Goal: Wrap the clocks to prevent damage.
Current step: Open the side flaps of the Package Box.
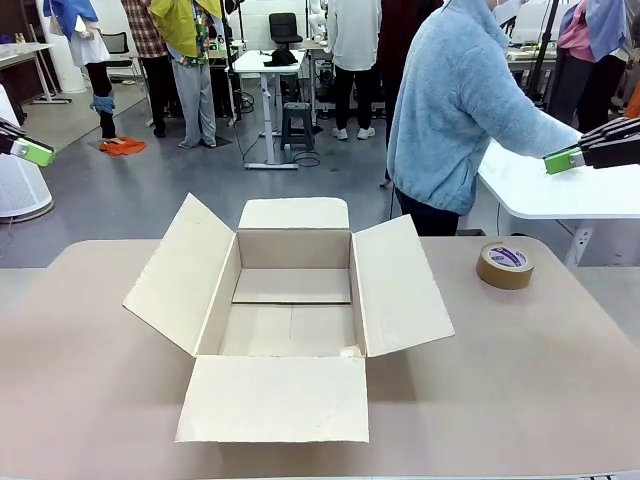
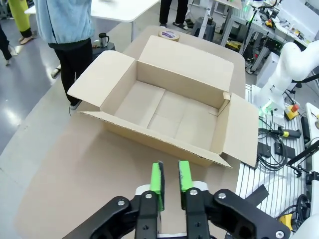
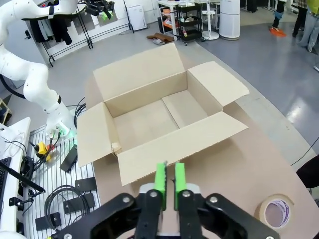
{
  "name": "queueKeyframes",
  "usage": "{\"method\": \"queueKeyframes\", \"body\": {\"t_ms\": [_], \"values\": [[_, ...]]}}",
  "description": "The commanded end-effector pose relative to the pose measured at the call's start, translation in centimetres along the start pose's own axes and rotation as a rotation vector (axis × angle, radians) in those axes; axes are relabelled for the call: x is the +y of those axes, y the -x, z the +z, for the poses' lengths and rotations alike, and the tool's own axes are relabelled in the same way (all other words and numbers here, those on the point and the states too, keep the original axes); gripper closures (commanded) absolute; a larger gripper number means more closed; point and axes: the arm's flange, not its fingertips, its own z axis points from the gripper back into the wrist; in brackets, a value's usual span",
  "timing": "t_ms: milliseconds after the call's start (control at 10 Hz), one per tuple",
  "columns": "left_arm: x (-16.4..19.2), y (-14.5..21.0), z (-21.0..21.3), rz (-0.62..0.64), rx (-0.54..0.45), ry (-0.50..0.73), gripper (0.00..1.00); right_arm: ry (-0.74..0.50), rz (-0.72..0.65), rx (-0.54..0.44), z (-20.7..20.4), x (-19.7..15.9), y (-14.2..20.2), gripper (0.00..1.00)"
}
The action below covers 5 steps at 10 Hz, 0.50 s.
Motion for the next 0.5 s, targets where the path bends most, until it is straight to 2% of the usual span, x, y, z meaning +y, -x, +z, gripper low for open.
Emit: {"method": "queueKeyframes", "body": {"t_ms": [0, 400], "values": [[0.05, 0.44, -0.07, -0.008, 0.004, 0.009, 1.0, -0.008, -0.021, 0.009, -0.31, -0.18, 0.14, 1.0], [0.26, 0.5, 0.1, -0.003, 0.007, 0.005, 1.0, -0.011, -0.03, 0.015, -0.34, -0.23, 0.13, 1.0]]}}
